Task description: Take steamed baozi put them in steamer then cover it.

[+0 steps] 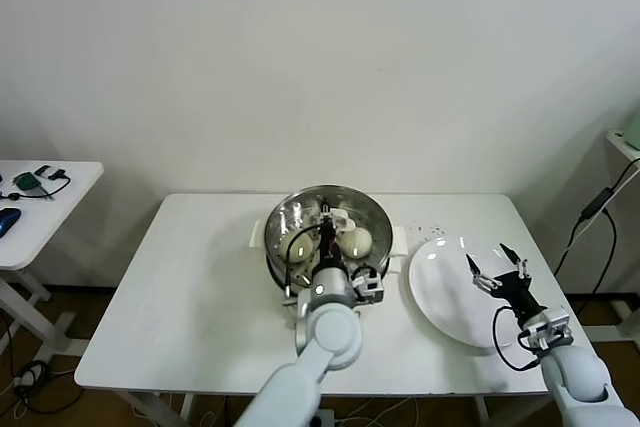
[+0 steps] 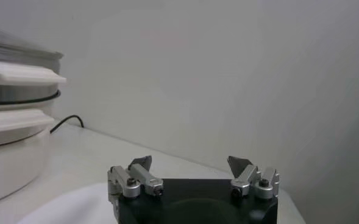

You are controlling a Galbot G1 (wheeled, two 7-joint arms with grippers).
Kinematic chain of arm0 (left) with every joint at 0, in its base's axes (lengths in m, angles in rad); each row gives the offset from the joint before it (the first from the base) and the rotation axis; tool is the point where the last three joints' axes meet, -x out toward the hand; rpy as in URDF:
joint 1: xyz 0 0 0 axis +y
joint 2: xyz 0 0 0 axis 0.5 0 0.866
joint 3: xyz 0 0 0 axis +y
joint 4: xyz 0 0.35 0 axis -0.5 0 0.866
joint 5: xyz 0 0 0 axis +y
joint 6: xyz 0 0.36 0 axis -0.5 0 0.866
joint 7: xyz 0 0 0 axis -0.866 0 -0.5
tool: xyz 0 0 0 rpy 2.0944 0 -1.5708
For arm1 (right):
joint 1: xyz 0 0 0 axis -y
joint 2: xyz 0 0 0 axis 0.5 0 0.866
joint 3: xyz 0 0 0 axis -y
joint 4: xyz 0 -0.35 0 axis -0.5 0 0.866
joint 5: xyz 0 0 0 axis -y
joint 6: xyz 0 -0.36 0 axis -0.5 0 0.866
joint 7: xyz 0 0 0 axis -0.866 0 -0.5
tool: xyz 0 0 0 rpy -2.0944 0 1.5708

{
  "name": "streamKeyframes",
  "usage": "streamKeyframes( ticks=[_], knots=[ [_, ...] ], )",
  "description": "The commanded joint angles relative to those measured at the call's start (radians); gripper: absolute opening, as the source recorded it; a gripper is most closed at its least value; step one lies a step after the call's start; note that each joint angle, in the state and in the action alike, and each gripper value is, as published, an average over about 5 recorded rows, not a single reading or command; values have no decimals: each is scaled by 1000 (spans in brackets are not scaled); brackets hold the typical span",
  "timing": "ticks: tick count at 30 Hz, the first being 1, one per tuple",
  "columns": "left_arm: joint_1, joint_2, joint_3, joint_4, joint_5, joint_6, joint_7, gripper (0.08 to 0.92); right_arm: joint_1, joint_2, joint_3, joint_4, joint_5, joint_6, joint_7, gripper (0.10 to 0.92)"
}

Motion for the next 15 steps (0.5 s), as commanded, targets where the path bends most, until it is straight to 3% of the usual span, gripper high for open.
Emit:
streamKeyframes(
  ticks=[1,15],
  knots=[
    [5,55,44,-141,-72,49,8,385,-6,-5,2,22,-6,-61,9,823],
    [101,168,67,-323,-140,49,37,780,-10,-21,7,68,-38,-196,36,823]
  ],
)
